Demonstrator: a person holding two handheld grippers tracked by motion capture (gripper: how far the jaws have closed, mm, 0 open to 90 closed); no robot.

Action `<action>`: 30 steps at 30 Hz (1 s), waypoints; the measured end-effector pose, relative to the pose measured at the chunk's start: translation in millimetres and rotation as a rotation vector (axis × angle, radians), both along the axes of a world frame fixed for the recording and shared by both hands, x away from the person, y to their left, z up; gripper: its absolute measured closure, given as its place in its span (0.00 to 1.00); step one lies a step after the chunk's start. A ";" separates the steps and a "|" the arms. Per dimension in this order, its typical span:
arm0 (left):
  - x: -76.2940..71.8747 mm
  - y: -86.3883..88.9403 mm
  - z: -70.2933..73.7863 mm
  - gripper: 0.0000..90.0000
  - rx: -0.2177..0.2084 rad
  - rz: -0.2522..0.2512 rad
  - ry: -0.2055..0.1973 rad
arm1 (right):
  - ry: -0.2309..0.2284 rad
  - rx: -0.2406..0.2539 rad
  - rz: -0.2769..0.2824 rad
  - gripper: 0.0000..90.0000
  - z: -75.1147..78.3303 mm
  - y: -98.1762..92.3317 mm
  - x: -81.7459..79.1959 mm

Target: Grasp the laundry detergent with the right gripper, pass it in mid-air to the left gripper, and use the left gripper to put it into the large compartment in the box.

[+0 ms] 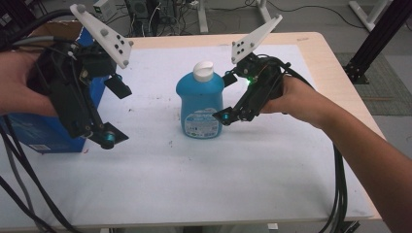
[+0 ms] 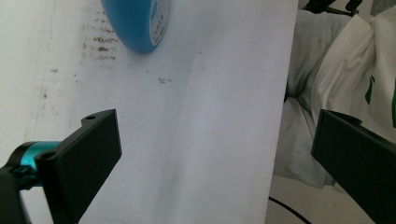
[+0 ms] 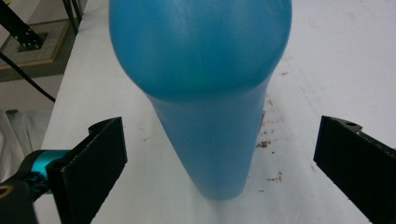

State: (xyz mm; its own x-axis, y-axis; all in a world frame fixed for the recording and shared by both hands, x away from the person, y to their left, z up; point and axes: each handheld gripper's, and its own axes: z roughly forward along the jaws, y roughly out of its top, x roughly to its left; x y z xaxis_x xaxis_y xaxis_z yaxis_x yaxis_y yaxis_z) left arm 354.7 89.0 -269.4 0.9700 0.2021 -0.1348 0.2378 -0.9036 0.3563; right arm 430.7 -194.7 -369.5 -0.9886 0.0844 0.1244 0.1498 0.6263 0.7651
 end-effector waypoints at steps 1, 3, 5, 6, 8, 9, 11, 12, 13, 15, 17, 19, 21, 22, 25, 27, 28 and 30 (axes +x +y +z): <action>0.0 0.0 0.0 0.02 0.000 0.000 0.000 | 0.000 0.000 0.000 0.02 0.0 0.0 0.0; 0.3 0.2 -0.2 0.02 0.003 -0.003 0.001 | 0.001 0.012 0.004 0.02 -3.1 3.4 0.6; 0.0 0.4 -0.5 0.02 0.000 0.000 0.002 | 0.006 0.014 0.004 0.02 -4.5 5.2 0.1; 0.0 0.4 -0.5 0.02 0.000 0.000 0.002 | 0.006 0.014 0.004 0.02 -4.5 5.2 0.1; -0.1 0.8 -0.9 0.02 -0.001 0.004 0.003 | 0.000 0.015 0.012 0.02 -6.4 7.2 0.4; -0.1 0.8 -0.9 0.02 -0.001 0.004 0.003 | 0.000 0.015 0.012 0.02 -6.4 7.2 0.4; 0.5 1.0 -2.0 0.02 0.000 0.000 0.004 | 0.003 0.028 0.012 0.02 -7.8 9.2 0.8; 0.5 1.0 -2.0 0.02 0.000 0.000 0.004 | 0.003 0.031 0.013 0.02 -8.5 10.0 1.2; 0.3 0.7 -2.8 0.02 0.000 0.004 0.007 | 0.008 0.030 0.013 0.02 -9.3 11.0 1.2; 0.5 0.8 -2.9 0.02 0.003 -0.001 0.008 | 0.007 0.033 0.017 0.02 -11.4 13.0 1.3; 0.2 0.9 -3.2 0.02 -0.001 0.005 0.008 | 0.009 0.034 0.018 0.02 -12.3 13.9 1.2; 0.4 1.2 -3.5 0.02 -0.001 0.009 0.009 | 0.007 0.044 0.017 0.02 -14.0 15.1 0.9; 0.9 1.6 -4.0 0.02 -0.002 0.011 0.012 | 0.010 0.054 0.014 0.02 -17.3 16.4 1.3; 1.2 1.7 -4.1 0.02 -0.002 0.008 0.012 | 0.006 0.056 0.015 0.02 -18.7 16.9 1.9; 1.8 1.9 -4.6 0.02 -0.001 0.002 0.012 | 0.009 0.058 0.016 0.02 -21.3 18.3 2.1; 1.8 2.0 -5.2 0.02 0.000 0.004 0.014 | 0.006 0.064 0.015 0.03 -22.3 19.2 2.6; 1.7 2.1 -5.4 0.02 -0.001 0.005 0.016 | 0.006 0.071 0.013 0.04 -22.9 19.5 3.0; 1.7 2.4 -6.1 0.02 -0.002 0.007 0.016 | 0.013 0.078 0.012 0.04 -24.3 19.5 3.6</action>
